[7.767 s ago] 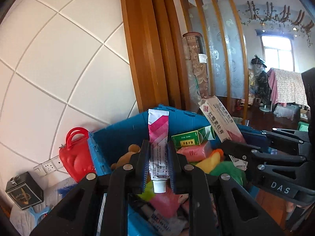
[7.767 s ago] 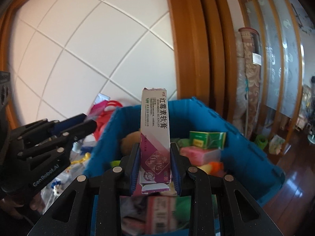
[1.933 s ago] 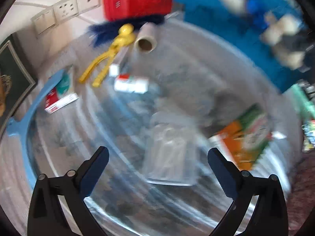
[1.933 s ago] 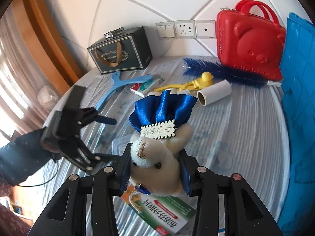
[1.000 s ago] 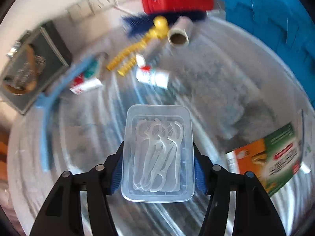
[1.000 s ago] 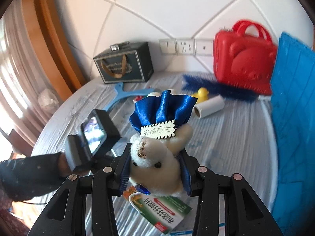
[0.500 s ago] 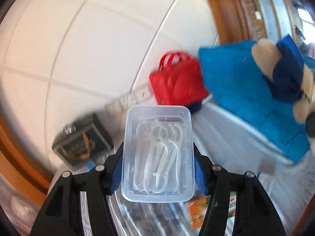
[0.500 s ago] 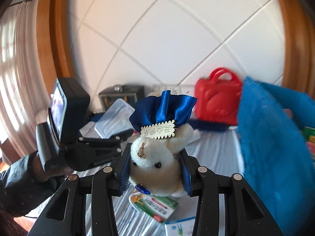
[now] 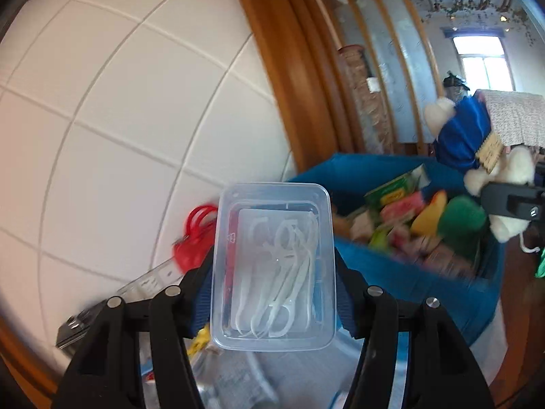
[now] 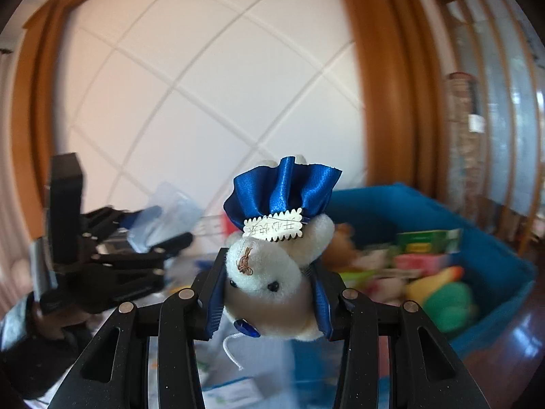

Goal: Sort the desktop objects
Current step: 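Carry the floss box and bunny into the blue crate and release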

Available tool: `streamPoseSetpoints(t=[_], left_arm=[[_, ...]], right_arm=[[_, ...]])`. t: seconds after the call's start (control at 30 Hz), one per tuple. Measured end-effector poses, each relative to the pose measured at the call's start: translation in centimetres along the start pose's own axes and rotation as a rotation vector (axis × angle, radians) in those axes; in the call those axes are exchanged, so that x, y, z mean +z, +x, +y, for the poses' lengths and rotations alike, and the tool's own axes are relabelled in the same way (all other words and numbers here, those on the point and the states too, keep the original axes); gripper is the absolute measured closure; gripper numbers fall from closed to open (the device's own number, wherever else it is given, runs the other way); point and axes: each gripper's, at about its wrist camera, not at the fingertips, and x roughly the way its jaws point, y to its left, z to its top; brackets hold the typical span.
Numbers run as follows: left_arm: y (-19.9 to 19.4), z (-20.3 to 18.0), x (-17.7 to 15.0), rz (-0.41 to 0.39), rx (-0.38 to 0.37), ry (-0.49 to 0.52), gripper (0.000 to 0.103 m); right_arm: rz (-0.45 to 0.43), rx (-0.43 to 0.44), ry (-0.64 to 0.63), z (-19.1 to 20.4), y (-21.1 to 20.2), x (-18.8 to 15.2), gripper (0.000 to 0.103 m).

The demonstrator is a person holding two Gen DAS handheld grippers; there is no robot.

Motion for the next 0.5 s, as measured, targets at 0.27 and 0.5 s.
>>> streamPoseSetpoints(t=[0.27,0.5], left_arm=[[5.5,-9.2,6.2,0.022,-0.059,0.013,0.044],[9.1,-15.2,9.7,0.064,-0.003,0.063,0.037]], right_arm=[[0.044,-0.1,0.069,-12.0,1.1,2.4,0.061],[0.057,-0.124,0.145,-19.2,3.0,3.7,0.026]])
